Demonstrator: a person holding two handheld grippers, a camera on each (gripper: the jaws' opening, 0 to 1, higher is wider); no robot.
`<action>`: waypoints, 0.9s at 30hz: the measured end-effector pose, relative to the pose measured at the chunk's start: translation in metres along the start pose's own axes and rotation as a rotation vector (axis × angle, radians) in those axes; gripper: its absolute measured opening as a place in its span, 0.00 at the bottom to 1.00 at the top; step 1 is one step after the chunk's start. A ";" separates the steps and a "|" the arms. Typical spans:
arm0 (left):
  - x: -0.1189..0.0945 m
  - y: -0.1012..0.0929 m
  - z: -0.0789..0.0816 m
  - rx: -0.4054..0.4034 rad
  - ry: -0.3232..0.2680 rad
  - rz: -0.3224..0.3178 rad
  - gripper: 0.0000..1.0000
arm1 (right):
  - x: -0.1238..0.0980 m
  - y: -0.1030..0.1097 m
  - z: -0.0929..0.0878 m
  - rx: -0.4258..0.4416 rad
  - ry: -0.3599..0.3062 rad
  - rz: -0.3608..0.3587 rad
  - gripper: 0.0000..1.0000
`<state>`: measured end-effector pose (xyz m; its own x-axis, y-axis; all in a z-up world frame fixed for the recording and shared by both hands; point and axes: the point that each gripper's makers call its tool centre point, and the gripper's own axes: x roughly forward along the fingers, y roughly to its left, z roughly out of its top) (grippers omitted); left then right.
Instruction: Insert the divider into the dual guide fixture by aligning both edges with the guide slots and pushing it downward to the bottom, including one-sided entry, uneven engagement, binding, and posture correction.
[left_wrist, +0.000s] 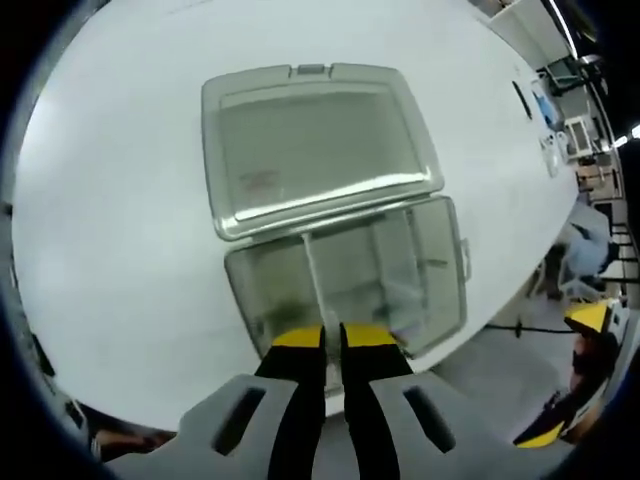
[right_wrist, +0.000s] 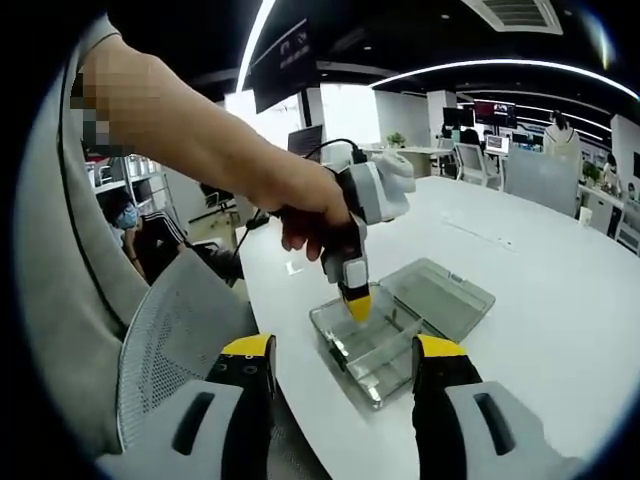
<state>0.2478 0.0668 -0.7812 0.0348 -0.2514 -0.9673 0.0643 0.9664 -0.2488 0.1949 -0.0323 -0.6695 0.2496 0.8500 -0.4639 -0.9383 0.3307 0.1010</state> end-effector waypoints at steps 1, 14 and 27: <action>0.000 0.000 0.000 0.000 0.001 0.000 0.02 | 0.000 0.000 0.000 0.001 -0.001 0.000 0.52; 0.002 -0.001 0.000 0.038 0.017 0.036 0.02 | -0.001 0.000 0.000 0.000 0.003 0.000 0.52; 0.001 0.000 0.001 0.071 0.039 0.069 0.02 | -0.002 -0.001 0.001 -0.001 0.000 -0.002 0.51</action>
<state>0.2485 0.0663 -0.7817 0.0029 -0.1808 -0.9835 0.1337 0.9748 -0.1788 0.1959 -0.0339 -0.6678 0.2514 0.8493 -0.4641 -0.9381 0.3320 0.0993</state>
